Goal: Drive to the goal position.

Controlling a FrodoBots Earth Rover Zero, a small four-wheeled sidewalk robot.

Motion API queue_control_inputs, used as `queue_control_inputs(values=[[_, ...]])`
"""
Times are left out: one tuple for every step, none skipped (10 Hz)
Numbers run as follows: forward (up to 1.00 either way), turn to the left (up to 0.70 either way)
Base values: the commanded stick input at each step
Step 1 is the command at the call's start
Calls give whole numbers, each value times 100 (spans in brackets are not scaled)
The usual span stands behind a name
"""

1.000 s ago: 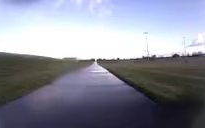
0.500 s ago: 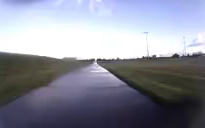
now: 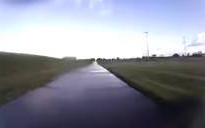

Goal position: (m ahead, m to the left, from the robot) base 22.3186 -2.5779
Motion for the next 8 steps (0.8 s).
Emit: queue_control_inputs(values=[[45,0],[45,0],[45,0],[45,0],[45,0],[45,0],[45,0],[45,0]])
